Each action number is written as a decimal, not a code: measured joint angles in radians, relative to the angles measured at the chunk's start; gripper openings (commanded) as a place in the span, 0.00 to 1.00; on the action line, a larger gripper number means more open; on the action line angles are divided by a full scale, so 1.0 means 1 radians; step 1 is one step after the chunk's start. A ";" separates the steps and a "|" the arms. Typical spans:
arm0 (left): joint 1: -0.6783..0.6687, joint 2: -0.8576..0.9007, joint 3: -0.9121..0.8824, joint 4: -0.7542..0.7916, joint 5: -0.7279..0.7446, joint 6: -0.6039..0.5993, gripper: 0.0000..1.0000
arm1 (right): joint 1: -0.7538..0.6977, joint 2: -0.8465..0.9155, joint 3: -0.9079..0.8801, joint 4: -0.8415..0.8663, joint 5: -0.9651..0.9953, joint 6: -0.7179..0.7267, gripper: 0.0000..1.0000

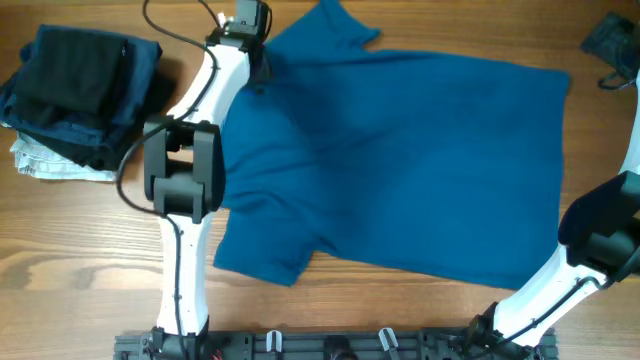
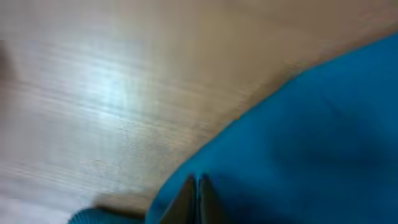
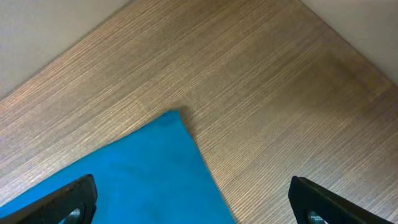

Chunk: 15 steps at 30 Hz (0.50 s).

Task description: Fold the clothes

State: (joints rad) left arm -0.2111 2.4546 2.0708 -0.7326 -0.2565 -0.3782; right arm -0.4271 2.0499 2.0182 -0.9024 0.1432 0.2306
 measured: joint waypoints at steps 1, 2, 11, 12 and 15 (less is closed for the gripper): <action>-0.003 -0.044 -0.005 0.055 0.013 0.000 0.04 | 0.000 0.000 0.000 0.000 0.000 0.000 1.00; -0.007 -0.089 -0.005 0.081 0.037 0.000 0.04 | 0.000 0.000 0.000 0.000 0.000 0.000 1.00; -0.037 -0.061 0.012 0.362 0.447 -0.098 0.04 | 0.000 0.000 0.000 0.000 0.000 0.000 0.99; -0.038 -0.026 0.010 0.393 0.454 -0.104 0.04 | 0.000 0.000 0.000 0.001 0.000 0.000 1.00; -0.039 0.062 0.008 0.465 0.465 -0.117 0.04 | 0.000 0.000 0.000 0.000 0.000 0.000 1.00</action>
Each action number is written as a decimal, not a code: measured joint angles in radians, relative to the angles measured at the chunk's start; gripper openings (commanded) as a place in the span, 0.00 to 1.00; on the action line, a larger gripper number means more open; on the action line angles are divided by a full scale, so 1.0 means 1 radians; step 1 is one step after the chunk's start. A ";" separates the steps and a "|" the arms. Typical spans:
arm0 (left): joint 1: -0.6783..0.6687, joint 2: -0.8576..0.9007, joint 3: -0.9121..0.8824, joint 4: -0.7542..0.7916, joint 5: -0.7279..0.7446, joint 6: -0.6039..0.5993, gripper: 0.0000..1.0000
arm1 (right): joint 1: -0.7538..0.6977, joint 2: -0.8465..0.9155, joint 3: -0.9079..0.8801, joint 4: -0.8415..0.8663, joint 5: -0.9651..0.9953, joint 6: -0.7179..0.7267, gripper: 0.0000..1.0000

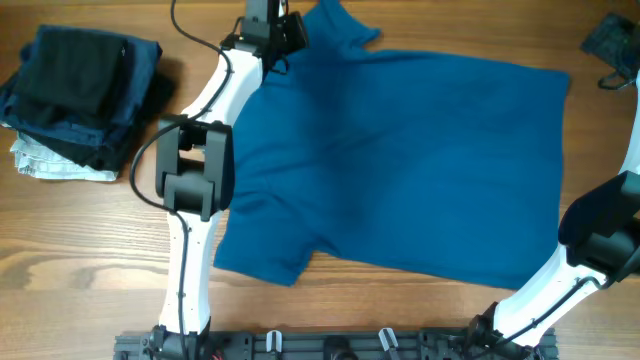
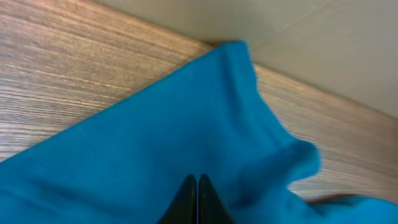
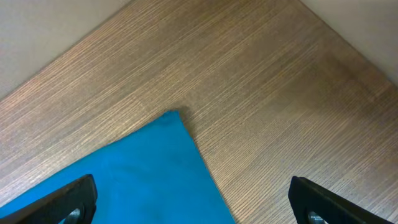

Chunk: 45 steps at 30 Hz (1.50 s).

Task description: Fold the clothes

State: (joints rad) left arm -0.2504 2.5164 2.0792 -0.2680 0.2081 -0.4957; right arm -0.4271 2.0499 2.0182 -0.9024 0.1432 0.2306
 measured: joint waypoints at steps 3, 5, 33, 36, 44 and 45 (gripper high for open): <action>0.000 0.039 0.000 0.049 -0.001 -0.008 0.04 | 0.000 0.000 0.000 0.000 0.000 0.000 1.00; 0.000 0.061 0.000 0.060 -0.013 -0.019 0.04 | 0.000 0.000 0.000 0.000 0.000 0.000 1.00; 0.099 0.102 0.180 -0.048 -0.159 0.050 0.04 | 0.000 0.000 0.000 0.001 0.000 0.000 1.00; 0.098 0.008 0.186 -0.225 -0.159 0.050 0.15 | 0.000 0.000 0.000 0.000 0.000 0.000 1.00; 0.096 -0.404 0.212 -0.776 -0.192 0.061 0.61 | 0.000 0.000 0.000 0.000 0.000 0.000 1.00; 0.094 -0.442 0.213 -0.879 -0.196 0.064 0.62 | 0.000 0.000 0.000 -0.001 0.000 0.000 1.00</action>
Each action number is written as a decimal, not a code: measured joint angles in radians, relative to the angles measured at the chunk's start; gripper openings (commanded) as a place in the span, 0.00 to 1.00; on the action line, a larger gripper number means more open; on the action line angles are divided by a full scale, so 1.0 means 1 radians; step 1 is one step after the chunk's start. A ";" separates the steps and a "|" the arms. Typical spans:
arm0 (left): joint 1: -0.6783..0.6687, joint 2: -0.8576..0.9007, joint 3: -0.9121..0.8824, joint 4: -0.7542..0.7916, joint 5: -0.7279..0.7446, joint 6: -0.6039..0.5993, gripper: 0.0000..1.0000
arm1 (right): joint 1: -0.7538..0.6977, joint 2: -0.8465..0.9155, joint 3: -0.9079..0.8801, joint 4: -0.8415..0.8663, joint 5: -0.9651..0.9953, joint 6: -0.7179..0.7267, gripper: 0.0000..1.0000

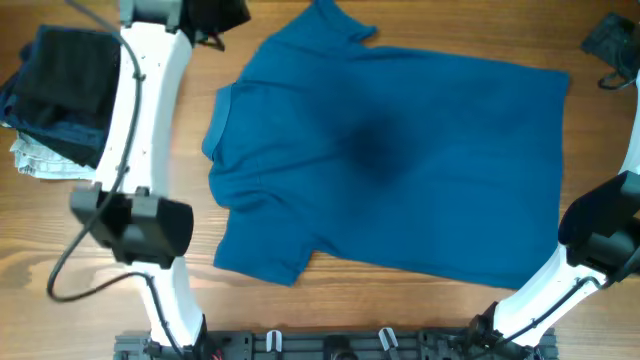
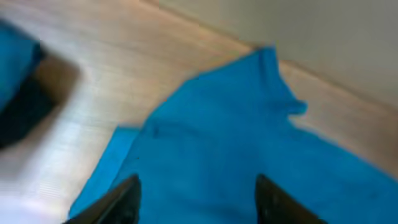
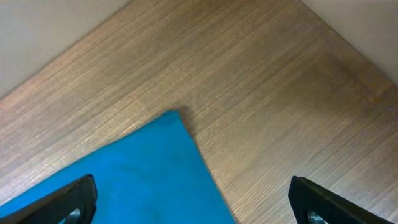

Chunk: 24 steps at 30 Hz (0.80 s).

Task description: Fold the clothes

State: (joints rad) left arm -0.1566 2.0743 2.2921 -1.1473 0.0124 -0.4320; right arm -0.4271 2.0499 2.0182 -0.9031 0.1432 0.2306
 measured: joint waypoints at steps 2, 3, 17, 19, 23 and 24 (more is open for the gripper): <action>-0.018 -0.031 0.004 -0.181 -0.004 -0.011 0.67 | 0.000 0.000 0.000 0.002 0.000 0.000 1.00; -0.028 -0.032 0.005 -0.207 -0.005 -0.016 0.67 | 0.000 0.000 0.000 0.002 0.000 0.000 1.00; -0.210 -0.137 0.003 -0.536 -0.278 -0.198 0.71 | 0.000 0.000 0.000 0.008 0.000 0.000 1.00; -0.213 -0.148 -0.001 -0.536 -0.293 -0.204 0.72 | 0.000 0.000 0.000 0.035 0.000 0.000 0.99; -0.219 -0.212 -0.106 -0.536 -0.291 -0.206 0.76 | 0.000 0.000 0.000 0.042 0.000 0.000 1.00; -0.224 -0.246 -0.153 -0.524 -0.291 -0.209 0.78 | 0.000 0.000 0.000 0.038 -0.012 0.000 0.99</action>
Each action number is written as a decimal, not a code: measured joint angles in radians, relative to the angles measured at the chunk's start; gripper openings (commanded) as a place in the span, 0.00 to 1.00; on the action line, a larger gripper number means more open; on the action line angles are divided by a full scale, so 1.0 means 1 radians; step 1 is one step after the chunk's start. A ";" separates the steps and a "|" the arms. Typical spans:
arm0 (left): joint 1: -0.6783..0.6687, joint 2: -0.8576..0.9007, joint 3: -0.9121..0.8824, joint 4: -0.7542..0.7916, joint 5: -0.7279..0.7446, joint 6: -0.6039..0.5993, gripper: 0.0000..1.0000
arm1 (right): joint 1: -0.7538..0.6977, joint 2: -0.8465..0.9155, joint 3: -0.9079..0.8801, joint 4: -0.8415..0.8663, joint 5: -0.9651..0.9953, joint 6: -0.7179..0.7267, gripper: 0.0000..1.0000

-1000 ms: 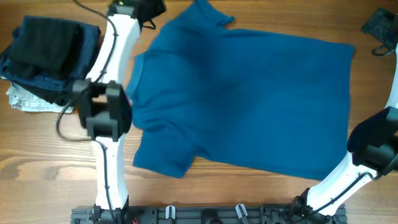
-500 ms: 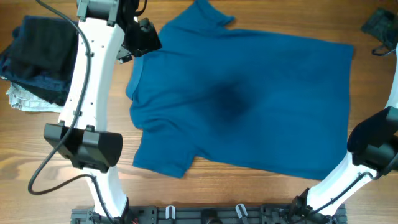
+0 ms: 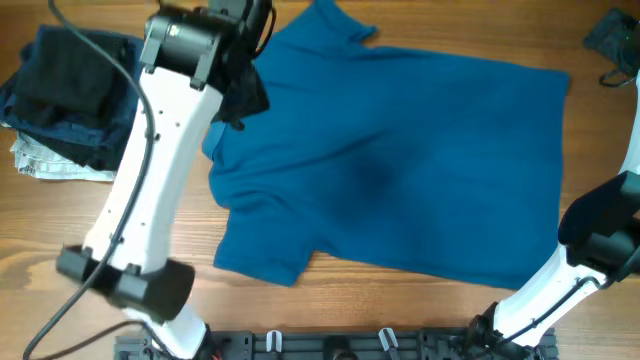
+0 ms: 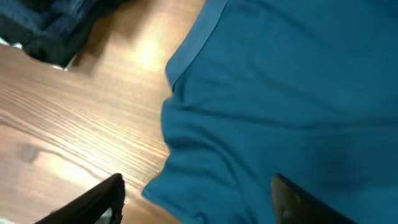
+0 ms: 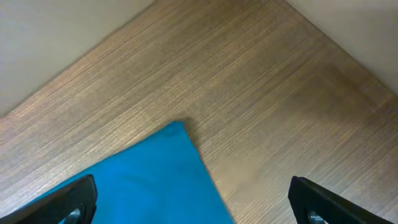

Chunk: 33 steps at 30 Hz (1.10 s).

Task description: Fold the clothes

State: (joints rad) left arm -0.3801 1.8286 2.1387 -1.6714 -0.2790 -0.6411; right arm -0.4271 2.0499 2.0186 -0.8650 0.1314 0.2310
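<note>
A blue polo shirt (image 3: 400, 150) lies spread flat across the table, its collar (image 3: 216, 125) at the left. One sleeve points to the far edge and the other sleeve (image 3: 262, 255) to the front left. My left gripper (image 4: 199, 208) hangs open high above the collar (image 4: 193, 50), holding nothing. At the table's far right my right gripper (image 5: 199, 208) is open above the shirt's hem corner (image 5: 177, 134), clear of the cloth.
A pile of dark folded clothes (image 3: 70, 90) sits at the far left, and its edge (image 4: 50, 31) shows in the left wrist view. A small dark item (image 3: 612, 40) lies at the far right corner. The right arm (image 3: 600, 230) stands along the right edge.
My left arm has moved from the far left corner to above the shirt's collar, still open. The shirt and the right gripper have stayed put.
My left gripper was shut low at the shirt's far left edge, then shut by the far sleeve. After that it was open and raised at the far left with the collar lying flat, and now it is over the collar. The right gripper stayed open throughout.
</note>
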 measured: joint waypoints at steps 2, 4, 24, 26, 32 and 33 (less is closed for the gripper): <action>-0.006 -0.083 -0.100 0.026 -0.001 -0.002 0.82 | 0.000 0.000 0.000 -0.057 -0.107 0.000 0.99; -0.006 -0.184 -0.301 0.116 0.009 -0.005 1.00 | 0.000 0.000 0.000 -0.108 -0.312 0.000 0.75; 0.030 -0.268 -0.786 0.641 0.226 0.000 1.00 | 0.002 -1.062 -0.668 -0.654 -0.283 0.163 0.61; 0.030 -0.270 -0.787 0.655 0.229 0.000 1.00 | 0.002 -1.186 -0.827 -0.602 -0.249 0.247 0.61; 0.030 -0.270 -0.787 0.691 0.229 0.008 1.00 | 0.002 -1.215 -1.192 -0.469 -0.266 0.433 0.50; 0.030 -0.270 -0.787 0.694 0.229 0.008 1.00 | 0.002 -1.184 -1.223 -0.426 -0.288 0.463 0.49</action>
State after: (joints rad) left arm -0.3504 1.5581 1.3518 -0.9771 -0.0498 -0.6331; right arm -0.4255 0.8661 0.7956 -1.2915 -0.1566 0.6941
